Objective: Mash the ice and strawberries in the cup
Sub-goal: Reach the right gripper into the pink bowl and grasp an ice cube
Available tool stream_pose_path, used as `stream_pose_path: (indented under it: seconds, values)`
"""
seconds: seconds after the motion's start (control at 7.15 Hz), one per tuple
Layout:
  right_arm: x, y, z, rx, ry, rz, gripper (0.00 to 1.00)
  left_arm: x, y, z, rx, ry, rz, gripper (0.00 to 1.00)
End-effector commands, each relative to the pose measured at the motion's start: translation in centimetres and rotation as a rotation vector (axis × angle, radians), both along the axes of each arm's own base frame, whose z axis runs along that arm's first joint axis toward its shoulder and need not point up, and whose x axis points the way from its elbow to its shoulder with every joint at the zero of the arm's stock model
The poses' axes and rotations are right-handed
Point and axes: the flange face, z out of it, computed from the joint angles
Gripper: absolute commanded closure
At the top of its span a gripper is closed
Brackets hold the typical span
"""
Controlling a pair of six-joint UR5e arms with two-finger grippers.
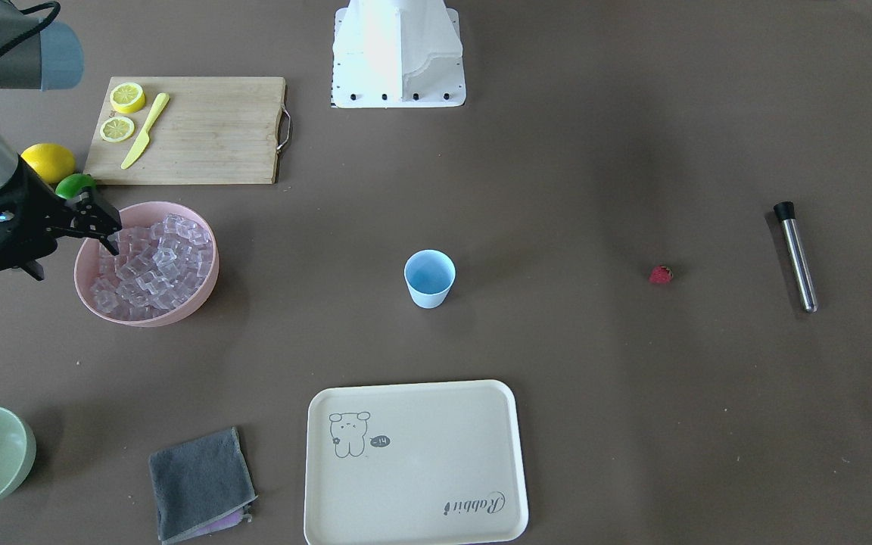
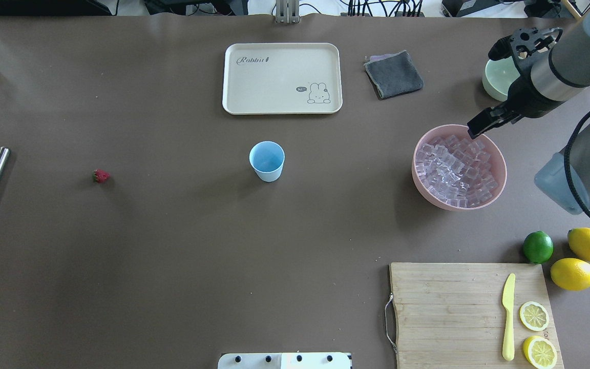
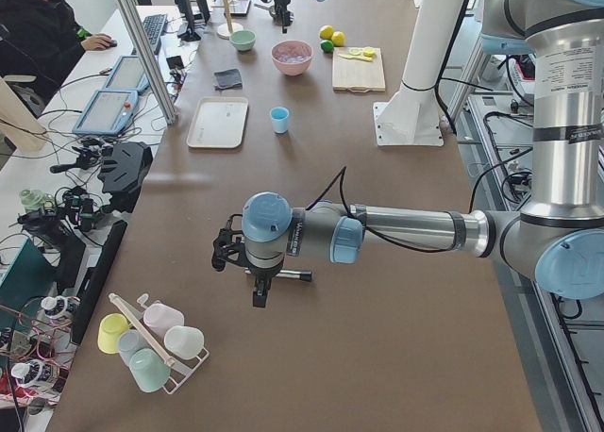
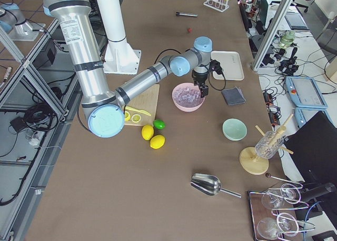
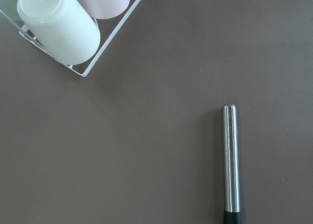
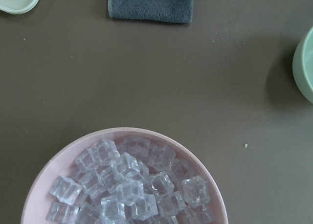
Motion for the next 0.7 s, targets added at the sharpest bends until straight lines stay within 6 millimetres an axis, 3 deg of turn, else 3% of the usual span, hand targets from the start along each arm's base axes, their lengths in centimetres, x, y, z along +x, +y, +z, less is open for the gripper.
stream_pose_path:
  seconds: [0.0, 0.28, 0.56]
  values:
    - [-3.5, 1.6, 0.5, -0.008, 0.024, 0.024, 0.08, 0.1, -0.2, -0.2, 0.004, 0.002, 0.001, 0.03]
    - [-6.6, 3.0, 1.2, 0.005, 0.058, -0.014, 0.08, 0.0, -0.2, -0.3, 0.006, 0.004, 0.000, 0.03]
    - [-8.4, 4.2, 2.0, 0.022, 0.094, -0.031, 0.13, 0.0, -0.2, -0.3, 0.007, 0.004, 0.000, 0.02]
